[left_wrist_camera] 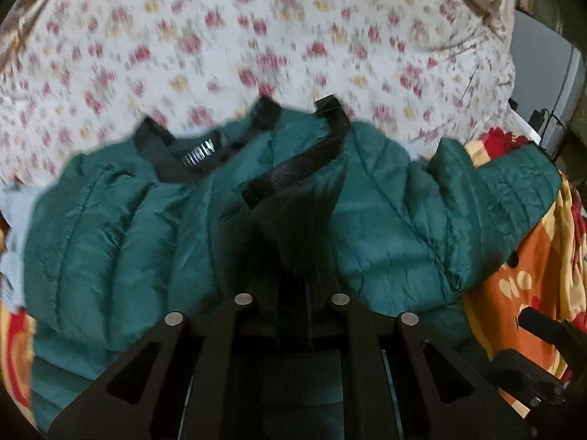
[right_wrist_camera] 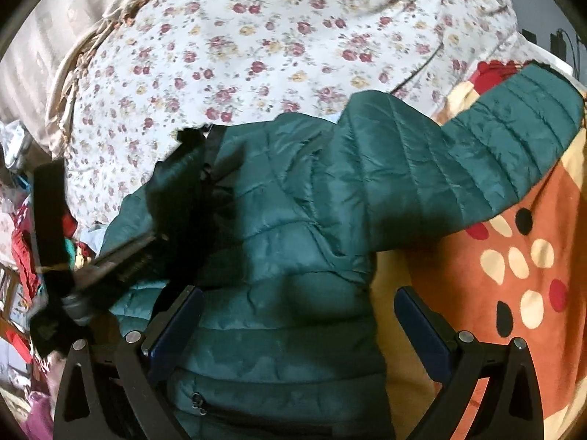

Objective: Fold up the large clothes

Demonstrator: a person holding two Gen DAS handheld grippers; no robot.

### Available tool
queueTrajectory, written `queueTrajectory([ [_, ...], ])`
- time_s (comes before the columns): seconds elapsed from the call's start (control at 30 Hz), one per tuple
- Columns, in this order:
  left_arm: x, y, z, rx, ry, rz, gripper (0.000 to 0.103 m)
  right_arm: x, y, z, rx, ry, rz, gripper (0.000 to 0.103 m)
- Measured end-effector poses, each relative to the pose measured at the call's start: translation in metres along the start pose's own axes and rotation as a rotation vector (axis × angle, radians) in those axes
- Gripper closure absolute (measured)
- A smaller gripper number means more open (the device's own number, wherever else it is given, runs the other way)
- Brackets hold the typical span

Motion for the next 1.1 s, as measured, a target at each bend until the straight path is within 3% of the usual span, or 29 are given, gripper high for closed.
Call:
queueTrajectory([
  [0.07,-0.009,-0.005,-0.01,-0.046,0.025,0.05,0.086,-0.001,-0.002,0.0,-0.001,0.004,0.003,0.0],
  [0.13,-0.013,-0.009,-0.013,-0.113,0.047,0.095,0.065,0.0,-0.003,0.0,-0.001,0.003,0.006,0.0],
  [0.2,-0.015,-0.013,-0.006,-0.191,0.063,0.134,0.054,0.002,-0.004,0.0,-0.002,0.004,-0.003,0.0],
  [0.3,-0.003,-0.009,0.022,-0.221,0.01,0.114,0.041,0.007,-0.001,-0.003,0.01,0.008,-0.013,0.0],
  [0.37,0.007,0.006,0.043,-0.195,-0.034,0.1,0.034,0.011,0.007,-0.009,0.019,0.013,0.004,0.0],
  [0.47,0.016,0.043,0.068,-0.129,-0.067,0.091,0.033,0.016,0.023,-0.026,0.036,0.037,0.049,0.0],
  [0.67,0.019,0.149,0.092,0.176,-0.113,0.069,0.033,0.016,0.059,-0.079,0.072,0.11,0.137,0.001],
  [0.73,0.01,0.182,0.092,0.25,-0.103,0.087,0.033,0.015,0.067,-0.097,0.057,0.111,0.186,0.018],
  [0.8,0.001,0.209,0.087,0.295,-0.084,0.115,0.033,0.012,0.073,-0.116,0.045,0.121,0.226,0.068],
  [0.83,-0.004,0.217,0.083,0.313,-0.073,0.125,0.033,0.012,0.075,-0.121,0.051,0.12,0.232,0.076],
  [0.97,-0.021,0.239,0.06,0.351,-0.029,0.131,0.033,0.031,0.079,-0.116,0.017,0.025,0.33,0.089],
  [1.1,-0.029,0.244,0.035,0.361,-0.003,0.15,0.033,0.06,0.061,-0.117,-0.078,-0.048,0.333,0.09],
])
Point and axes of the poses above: each gripper's, at about its wrist camera, not at the fingertips, and z roughly against the way its jaws point, y to its left, x to its top, the point moved 10 cm from there along -z, roughly the way its jaws point, and after that the axes turned 12 degrees about -y, right-handed, at the moved point
